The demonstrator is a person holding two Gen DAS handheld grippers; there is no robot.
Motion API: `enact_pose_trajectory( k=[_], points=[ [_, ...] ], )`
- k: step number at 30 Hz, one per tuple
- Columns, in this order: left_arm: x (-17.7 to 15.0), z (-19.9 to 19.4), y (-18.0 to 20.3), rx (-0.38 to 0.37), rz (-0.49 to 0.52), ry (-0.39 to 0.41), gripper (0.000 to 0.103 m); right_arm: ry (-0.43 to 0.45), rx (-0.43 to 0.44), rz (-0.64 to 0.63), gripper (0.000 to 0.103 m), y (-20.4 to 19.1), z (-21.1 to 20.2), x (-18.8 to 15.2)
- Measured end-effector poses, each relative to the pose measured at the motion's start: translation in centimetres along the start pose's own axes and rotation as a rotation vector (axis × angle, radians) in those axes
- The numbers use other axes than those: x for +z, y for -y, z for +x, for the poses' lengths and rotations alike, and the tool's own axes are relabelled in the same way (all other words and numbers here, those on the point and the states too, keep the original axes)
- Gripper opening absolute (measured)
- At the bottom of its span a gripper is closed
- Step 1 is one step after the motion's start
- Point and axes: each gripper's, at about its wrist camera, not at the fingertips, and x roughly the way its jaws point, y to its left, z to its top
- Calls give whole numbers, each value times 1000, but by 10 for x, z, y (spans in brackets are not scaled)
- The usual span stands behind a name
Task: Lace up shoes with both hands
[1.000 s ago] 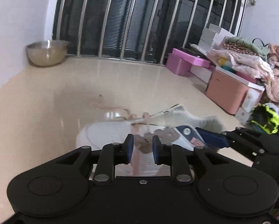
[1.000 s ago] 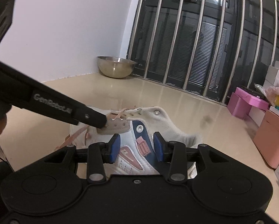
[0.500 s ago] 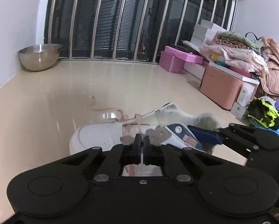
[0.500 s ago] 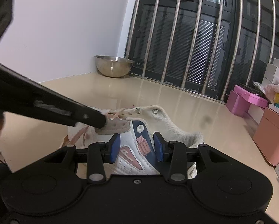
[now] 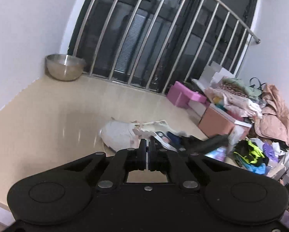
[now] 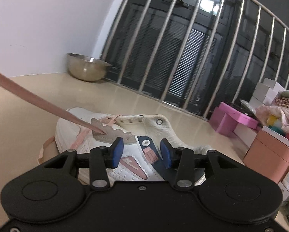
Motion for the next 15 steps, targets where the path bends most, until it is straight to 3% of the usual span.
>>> enact_pose_trajectory(
  k=[4, 5, 7, 8, 12, 14, 15],
  points=[
    [-11, 2, 3, -94, 58, -138, 5, -1, -44, 1, 45, -5, 24, 9],
    [-13, 7, 3, -77, 81, -147, 9, -1, -13, 29, 45, 2, 21, 8],
    [-17, 20, 3, -10, 126, -139, 43, 3, 25, 33, 45, 9, 15, 6],
    [-16, 30, 1, 2, 139, -121, 46, 5, 40, 22, 45, 10, 12, 5],
    [-5, 94, -13, -3, 118, -80, 46, -15, 66, -19, 44, 14, 3, 5],
    [0, 130, -9, -2, 99, -84, 44, -14, 33, -20, 42, 21, -6, 4],
    [0, 144, -5, -4, 103, -86, 44, -1, 28, -8, 37, 28, -12, 2]
  ],
)
